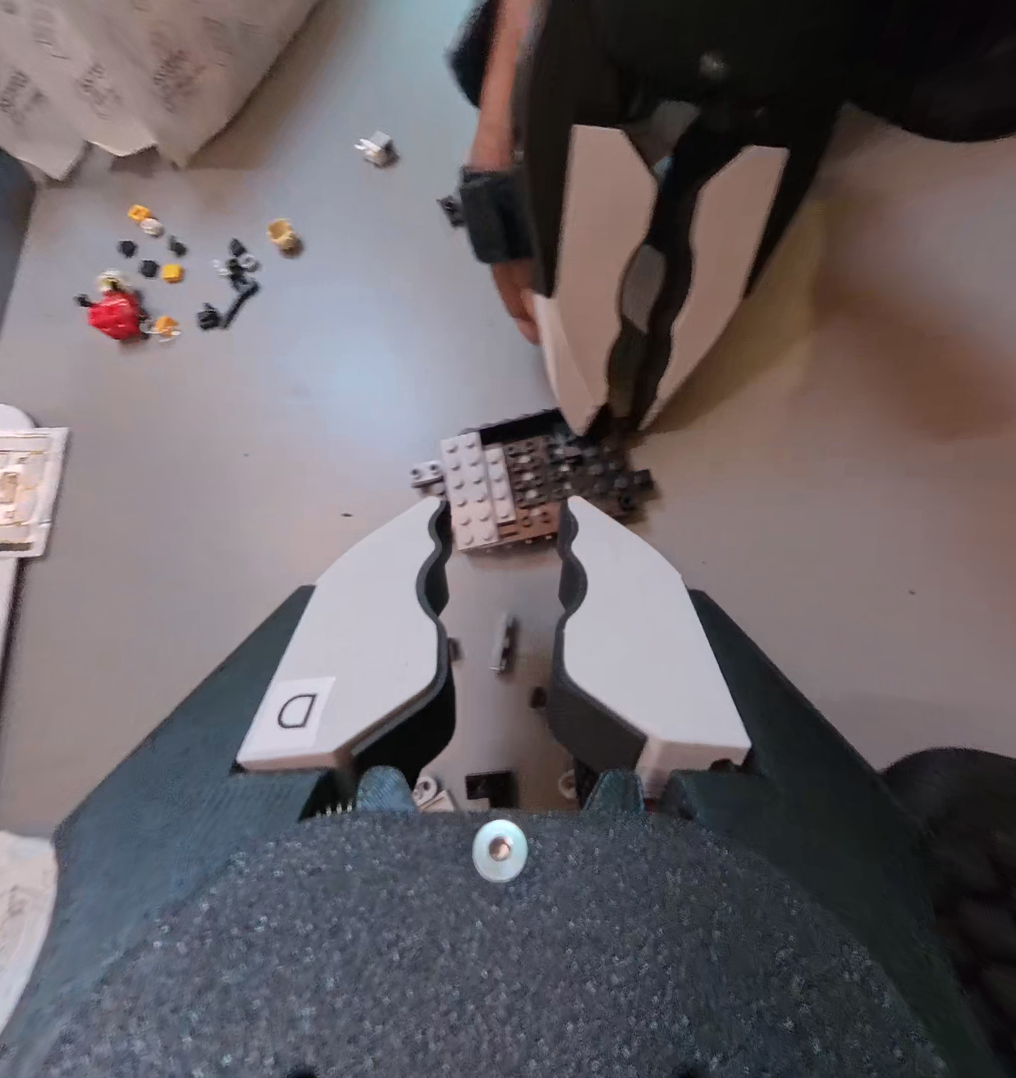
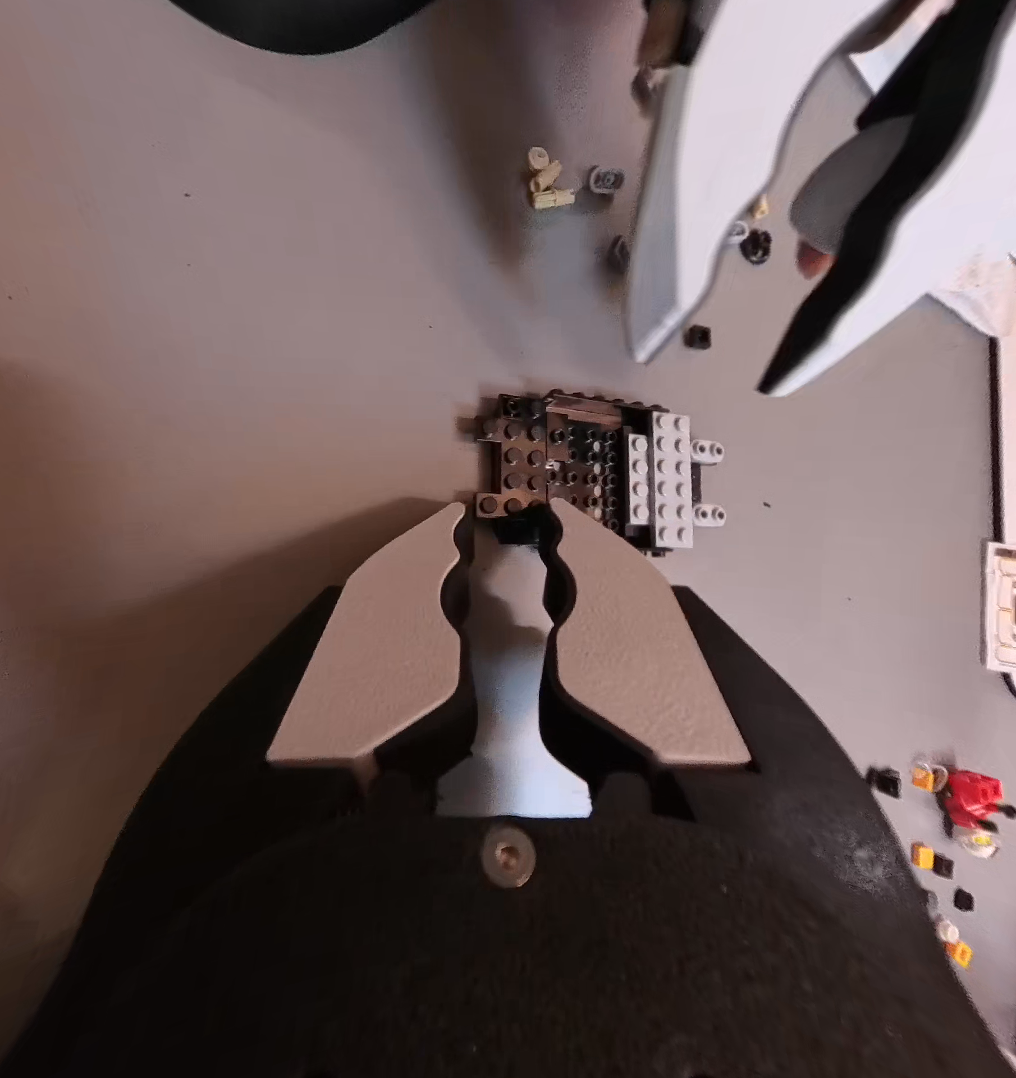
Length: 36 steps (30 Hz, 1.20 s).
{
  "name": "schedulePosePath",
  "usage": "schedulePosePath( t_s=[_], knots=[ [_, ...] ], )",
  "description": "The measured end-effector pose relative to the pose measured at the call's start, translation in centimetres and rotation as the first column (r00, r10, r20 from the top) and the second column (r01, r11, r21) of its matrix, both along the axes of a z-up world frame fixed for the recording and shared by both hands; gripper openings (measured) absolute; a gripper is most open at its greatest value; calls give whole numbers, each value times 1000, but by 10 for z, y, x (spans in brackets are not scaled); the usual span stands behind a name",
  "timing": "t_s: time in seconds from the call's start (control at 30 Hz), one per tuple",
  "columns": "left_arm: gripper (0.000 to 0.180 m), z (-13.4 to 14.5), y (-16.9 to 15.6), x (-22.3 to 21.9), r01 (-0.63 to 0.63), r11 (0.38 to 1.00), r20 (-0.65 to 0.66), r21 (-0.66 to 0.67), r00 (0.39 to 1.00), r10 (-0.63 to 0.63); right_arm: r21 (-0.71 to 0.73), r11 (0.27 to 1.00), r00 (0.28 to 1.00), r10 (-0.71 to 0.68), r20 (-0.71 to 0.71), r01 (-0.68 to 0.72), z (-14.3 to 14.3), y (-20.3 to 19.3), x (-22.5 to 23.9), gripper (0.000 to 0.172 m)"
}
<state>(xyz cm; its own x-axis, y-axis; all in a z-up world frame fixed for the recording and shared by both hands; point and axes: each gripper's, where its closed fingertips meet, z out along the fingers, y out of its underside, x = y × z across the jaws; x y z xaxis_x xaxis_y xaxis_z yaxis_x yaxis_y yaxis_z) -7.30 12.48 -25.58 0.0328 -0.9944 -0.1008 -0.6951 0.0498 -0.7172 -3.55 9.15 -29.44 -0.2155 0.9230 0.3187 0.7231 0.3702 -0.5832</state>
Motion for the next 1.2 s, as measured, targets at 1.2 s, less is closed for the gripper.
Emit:
schedulePosePath(
  t_s=[1.2],
  knots=[
    [11, 30, -8, 27, 44, 988, 356, -149, 935, 12, -447, 889, 820, -330, -468, 103, 93, 27, -1, 8]
  ],
)
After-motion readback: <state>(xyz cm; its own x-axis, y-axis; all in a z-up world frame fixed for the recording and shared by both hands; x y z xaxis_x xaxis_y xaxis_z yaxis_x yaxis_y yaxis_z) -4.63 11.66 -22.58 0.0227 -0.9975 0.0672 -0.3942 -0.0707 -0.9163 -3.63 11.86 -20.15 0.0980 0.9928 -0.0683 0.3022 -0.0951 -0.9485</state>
